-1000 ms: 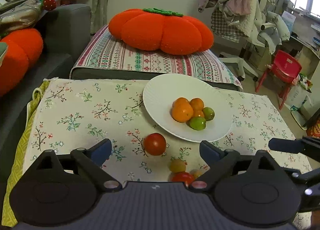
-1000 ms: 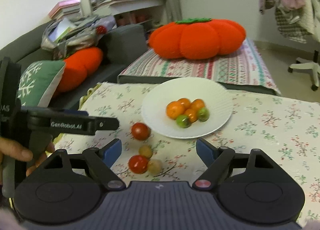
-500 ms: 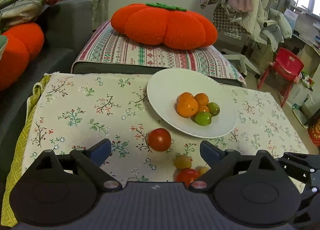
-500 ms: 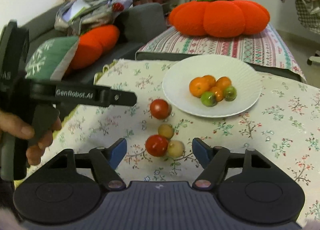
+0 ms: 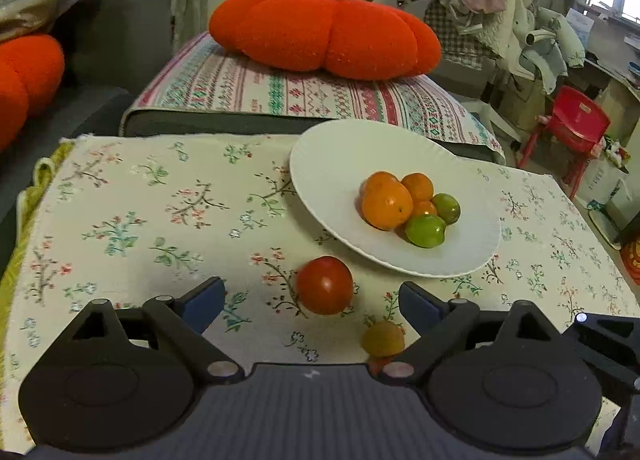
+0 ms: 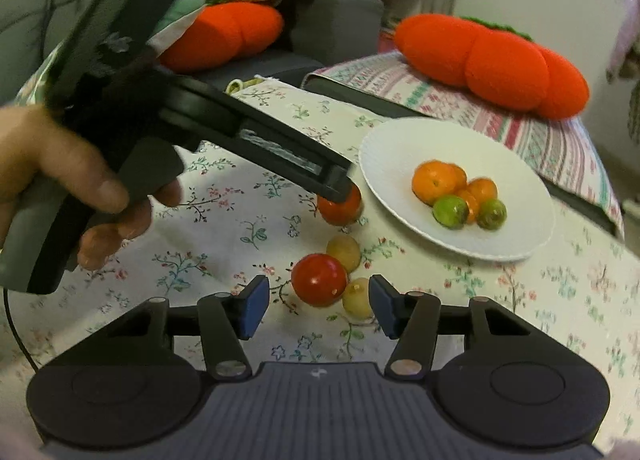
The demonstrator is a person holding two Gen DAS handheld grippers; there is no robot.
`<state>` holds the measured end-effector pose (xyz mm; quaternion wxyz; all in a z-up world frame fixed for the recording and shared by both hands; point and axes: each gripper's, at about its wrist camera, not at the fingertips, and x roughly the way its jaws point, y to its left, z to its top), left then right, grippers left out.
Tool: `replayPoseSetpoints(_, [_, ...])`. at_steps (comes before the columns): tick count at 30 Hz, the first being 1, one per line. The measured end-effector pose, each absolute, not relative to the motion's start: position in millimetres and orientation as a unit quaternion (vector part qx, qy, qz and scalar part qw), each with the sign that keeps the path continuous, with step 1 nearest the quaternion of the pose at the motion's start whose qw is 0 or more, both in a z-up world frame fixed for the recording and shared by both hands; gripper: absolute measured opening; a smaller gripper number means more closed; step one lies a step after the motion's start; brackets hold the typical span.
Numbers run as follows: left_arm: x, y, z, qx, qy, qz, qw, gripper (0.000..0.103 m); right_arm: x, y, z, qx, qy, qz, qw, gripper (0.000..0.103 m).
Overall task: Organize fruits
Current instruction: 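Close the left tool on a red tomato while the right tool grasps another red tomato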
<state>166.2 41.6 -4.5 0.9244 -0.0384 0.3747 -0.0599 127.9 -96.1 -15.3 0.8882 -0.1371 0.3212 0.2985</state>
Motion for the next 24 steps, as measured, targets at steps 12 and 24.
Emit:
replayPoseSetpoints(12, [183,43,-24,-0.034,0.375,-0.08,0.923,0.061,134,-74,-37,-0.208,0.294,0.294,0.885,0.039])
replayPoseSetpoints(24, [187,40,-31,-0.032,0.381,-0.089,0.92,0.033,130,-73,-31,-0.213,0.291,0.305,0.882,0.032])
